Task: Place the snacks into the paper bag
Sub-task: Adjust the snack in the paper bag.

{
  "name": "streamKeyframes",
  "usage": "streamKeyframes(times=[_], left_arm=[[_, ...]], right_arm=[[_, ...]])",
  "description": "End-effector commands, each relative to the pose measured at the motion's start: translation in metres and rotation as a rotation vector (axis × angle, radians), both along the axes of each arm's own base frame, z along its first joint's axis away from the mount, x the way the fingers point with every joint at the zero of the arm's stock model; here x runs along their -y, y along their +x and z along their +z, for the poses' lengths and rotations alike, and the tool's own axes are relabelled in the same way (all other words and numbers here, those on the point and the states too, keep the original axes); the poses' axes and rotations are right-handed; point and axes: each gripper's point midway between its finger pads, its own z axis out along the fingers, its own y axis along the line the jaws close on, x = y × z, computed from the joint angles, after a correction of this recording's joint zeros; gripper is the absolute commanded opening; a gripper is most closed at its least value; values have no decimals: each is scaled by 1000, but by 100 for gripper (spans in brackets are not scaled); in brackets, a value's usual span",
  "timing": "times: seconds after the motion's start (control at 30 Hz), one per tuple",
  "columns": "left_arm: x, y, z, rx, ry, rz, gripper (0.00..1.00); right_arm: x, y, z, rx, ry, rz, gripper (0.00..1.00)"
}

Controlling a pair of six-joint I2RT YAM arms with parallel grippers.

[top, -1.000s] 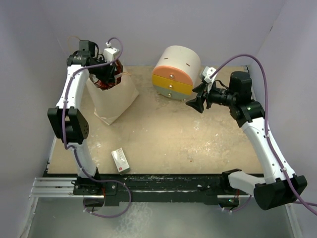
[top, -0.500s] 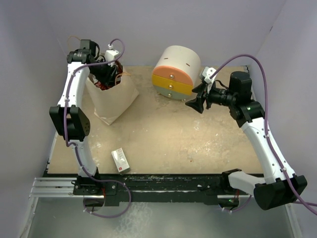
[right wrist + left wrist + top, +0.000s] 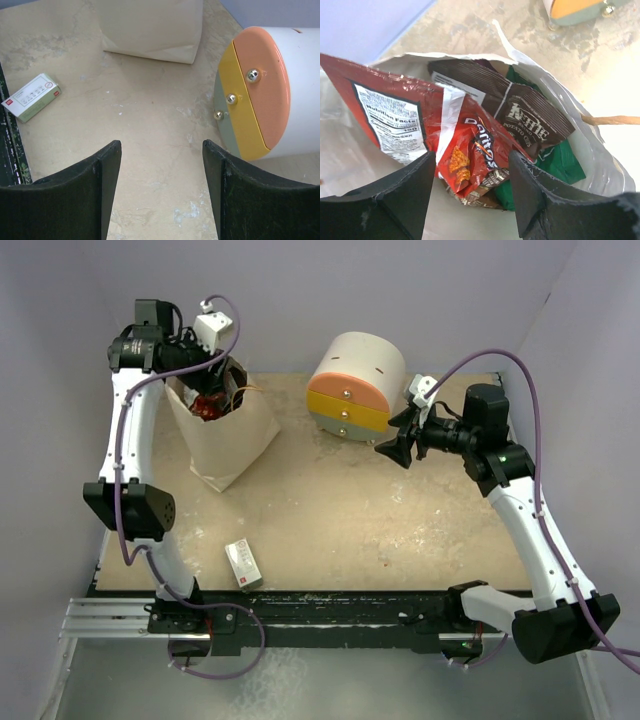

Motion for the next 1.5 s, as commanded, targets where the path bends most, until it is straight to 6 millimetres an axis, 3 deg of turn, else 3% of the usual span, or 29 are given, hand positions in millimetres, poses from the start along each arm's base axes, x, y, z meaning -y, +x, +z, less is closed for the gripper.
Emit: streamKeyframes(times=[0.0,0.37,0.57,0.87,1.0,1.47], left_arm=[[-13,11,57,201,10,57,64],[-40,45,119,405,-223,269,66],[-58,66,121,427,-319,373,71],[-60,79,76,320,-327,399,71],[-60,81,55,279,-318,402,67],[-28,56,-18,40,-362,239,23]], right_arm=[[-2,0,10,32,22,15,69],[-2,-1,10,31,22,14,69],[-2,-1,9,31,23,16,69],[-2,-1,7,28,23,17,69],[-3,0,7,28,24,22,69],[-3,1,4,19,25,23,69]])
